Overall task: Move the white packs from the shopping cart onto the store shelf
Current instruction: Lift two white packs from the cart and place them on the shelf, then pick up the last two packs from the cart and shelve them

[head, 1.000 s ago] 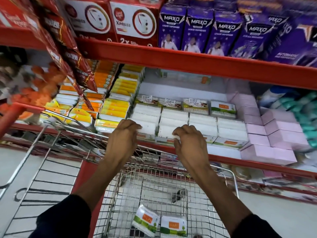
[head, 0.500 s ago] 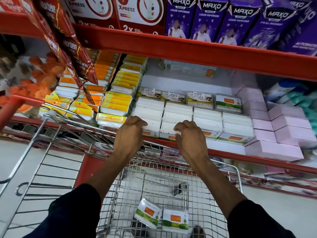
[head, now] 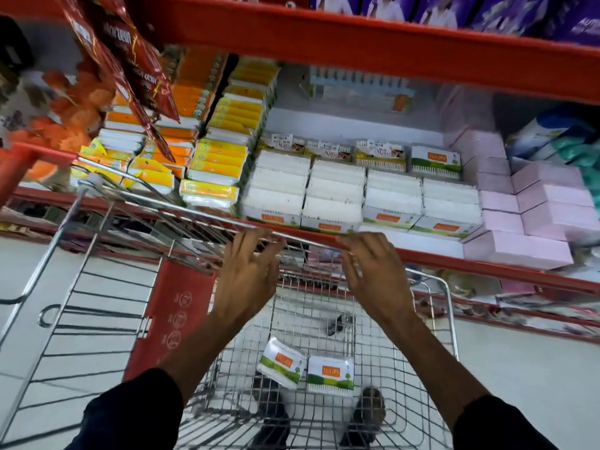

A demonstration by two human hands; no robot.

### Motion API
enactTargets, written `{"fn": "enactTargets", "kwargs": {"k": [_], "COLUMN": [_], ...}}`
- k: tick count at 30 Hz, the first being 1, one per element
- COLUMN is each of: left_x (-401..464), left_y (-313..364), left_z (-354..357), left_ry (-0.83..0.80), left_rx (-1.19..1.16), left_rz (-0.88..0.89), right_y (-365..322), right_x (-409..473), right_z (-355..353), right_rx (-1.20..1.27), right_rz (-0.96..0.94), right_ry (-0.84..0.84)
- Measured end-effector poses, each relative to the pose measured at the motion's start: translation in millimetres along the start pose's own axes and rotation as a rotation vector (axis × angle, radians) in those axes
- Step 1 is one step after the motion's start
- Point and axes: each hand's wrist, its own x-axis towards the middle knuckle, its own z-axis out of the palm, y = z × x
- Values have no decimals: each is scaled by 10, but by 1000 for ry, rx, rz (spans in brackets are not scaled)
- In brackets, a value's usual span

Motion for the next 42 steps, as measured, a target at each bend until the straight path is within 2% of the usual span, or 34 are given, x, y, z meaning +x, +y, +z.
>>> {"fn": "enactTargets", "kwargs": {"k": [2,7,10,14,16,22,26,31,36,42], "left_x": [-321,-927,-1120,-1245,-1264,-1284,-1277,-1027,-733,-209], "left_y": [-22,-28,-46,-146,-163,-196,-198,117,462,1016], "left_z": [235,928,1350,1743,1849,1889,1631,1009,266,-490], "left_ry": [-105,-560,-828,-969,-1001,-892,-824,-736,-410,-158], "left_rx": [-48,-132,-99,-128,-92,-123,-162,-53,-7,-19], "left_rz": [-10,-57,-86,-95,-87,-33,-35,-37,-25,60], "right_y": [109,448,559,559,586,625,536,366,204,232], "right_x": [-372,-1230,-1557,-1637,-1621,-1588,-1597,-1329,-873,-498], "right_z": [173,931,1383,1701,1784,1717,1458,874,-20,-1006], "right_rx": [-10,51,54,-64,-101,4,91,-47,-78,-45], "right_rz": [7,207,242,157,148,242,276,180,164,163], "right_ry": [-89,-599,-825,-979,-994,-932,-791,-600,-309,-79]}}
